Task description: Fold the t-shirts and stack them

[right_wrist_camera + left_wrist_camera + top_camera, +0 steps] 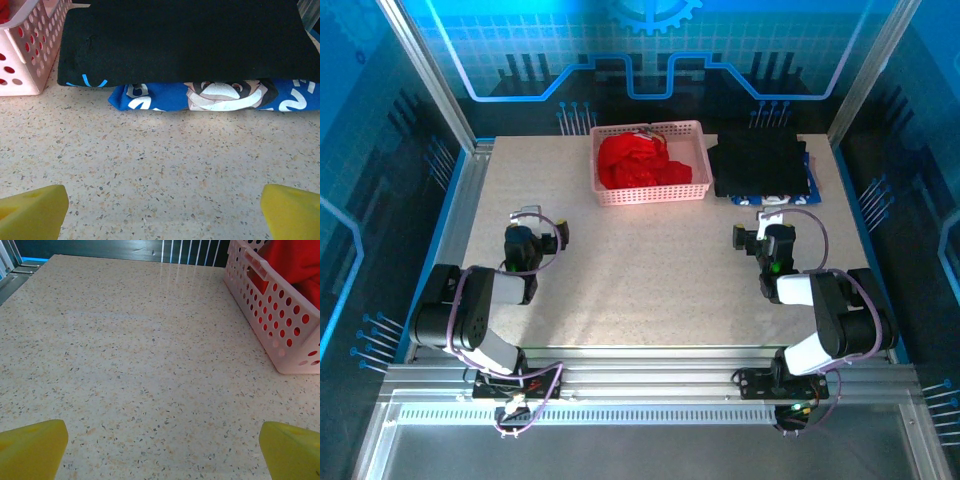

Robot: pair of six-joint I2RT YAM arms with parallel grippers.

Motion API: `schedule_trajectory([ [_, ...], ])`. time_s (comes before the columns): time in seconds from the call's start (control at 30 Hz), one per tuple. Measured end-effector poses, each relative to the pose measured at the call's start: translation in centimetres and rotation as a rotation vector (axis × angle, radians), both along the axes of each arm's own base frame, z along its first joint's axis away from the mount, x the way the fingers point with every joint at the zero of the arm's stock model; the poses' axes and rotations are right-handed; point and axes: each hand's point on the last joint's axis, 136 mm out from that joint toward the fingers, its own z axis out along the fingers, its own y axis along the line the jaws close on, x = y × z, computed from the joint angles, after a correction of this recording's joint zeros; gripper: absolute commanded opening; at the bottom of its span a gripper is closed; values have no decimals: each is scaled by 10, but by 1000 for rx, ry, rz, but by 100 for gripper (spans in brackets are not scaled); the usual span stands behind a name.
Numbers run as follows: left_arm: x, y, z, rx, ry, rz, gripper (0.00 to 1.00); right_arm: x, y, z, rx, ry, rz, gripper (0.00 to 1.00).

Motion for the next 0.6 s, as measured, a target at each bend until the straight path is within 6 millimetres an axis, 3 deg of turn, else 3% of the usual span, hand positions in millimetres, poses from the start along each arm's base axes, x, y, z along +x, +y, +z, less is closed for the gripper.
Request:
schedule_trajectory([
  [0.3,0,0,0,1,2,-3,99,0,1,1,-5,2,8,100],
  [0.4,-7,-9,9,28,30,-28,99,-5,9,12,-21,70,17,100],
  [0.47,-11,-25,41,25,-5,-66,99,3,19,51,11,90,26,100],
  [0.6,-1,-53,148,-64,-132,-114,99,7,45,171,119,2,104,100],
])
